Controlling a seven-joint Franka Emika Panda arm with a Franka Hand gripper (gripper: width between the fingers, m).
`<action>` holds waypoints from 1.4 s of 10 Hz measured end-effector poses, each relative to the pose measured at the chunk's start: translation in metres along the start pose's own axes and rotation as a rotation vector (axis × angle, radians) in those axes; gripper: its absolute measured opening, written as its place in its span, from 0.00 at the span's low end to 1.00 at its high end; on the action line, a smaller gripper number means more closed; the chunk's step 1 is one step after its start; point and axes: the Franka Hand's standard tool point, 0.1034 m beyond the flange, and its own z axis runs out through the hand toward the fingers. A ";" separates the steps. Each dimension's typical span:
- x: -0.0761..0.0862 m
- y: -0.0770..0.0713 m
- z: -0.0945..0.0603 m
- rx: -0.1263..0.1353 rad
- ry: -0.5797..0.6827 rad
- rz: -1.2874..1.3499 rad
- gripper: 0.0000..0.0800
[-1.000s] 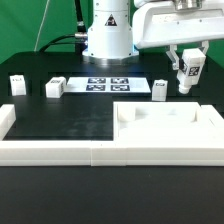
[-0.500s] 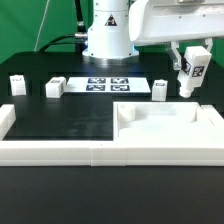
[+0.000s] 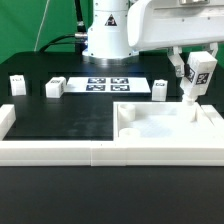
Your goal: Assemble one leg
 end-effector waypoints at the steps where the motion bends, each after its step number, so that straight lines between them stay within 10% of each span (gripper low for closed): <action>1: 0.000 0.002 0.000 -0.009 0.027 0.001 0.36; 14: 0.035 0.006 0.033 -0.030 0.161 0.005 0.36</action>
Offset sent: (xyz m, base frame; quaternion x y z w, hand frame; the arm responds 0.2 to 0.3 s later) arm -0.0253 0.0132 -0.0080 0.0195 0.0943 0.0120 0.9953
